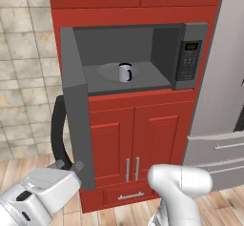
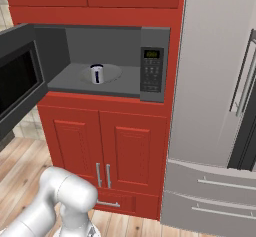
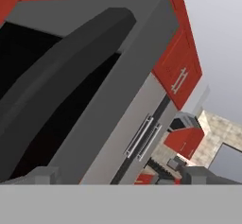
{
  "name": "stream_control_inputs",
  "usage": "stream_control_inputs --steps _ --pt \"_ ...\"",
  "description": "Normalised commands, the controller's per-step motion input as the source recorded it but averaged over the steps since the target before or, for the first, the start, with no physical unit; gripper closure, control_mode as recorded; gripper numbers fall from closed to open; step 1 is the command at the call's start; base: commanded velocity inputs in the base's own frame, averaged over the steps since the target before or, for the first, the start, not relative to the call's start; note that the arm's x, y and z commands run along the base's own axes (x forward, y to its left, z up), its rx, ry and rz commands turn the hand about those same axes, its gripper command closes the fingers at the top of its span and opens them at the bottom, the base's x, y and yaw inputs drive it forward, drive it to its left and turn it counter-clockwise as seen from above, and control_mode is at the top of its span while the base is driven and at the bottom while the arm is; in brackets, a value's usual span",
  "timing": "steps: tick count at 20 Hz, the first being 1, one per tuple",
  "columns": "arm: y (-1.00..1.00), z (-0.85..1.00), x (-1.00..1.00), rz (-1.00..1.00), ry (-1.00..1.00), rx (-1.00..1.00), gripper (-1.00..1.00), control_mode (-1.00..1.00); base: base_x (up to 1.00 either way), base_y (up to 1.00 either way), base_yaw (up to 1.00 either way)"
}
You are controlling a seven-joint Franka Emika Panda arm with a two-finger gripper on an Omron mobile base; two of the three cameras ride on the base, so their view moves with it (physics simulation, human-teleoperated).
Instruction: Pick the mug from the counter and place it inside the microwave. Then close the microwave.
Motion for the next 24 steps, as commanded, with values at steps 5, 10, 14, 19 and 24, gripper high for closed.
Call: stream_control_inputs --steps 5,10,14,19,24 --pt "0.32 -0.17 0.02 0.0 0.0 0.0 -1.0 -1.0 0.0 0.0 0.0" --pt "0.26 -0.08 0.19 -0.03 -0.01 0.0 -1.0 -1.0 0.0 0.0 0.0" --pt "0.17 -0.02 0.33 -0.05 -0.03 0.0 -1.0 -1.0 0.0 0.0 0.0" --pt "0.11 -0.01 0.36 -0.06 -0.03 0.0 -1.0 -1.0 0.0 0.0 0.0" --pt "0.24 -0.06 0.2 -0.08 -0.06 0.0 -1.0 -1.0 0.0 0.0 0.0"
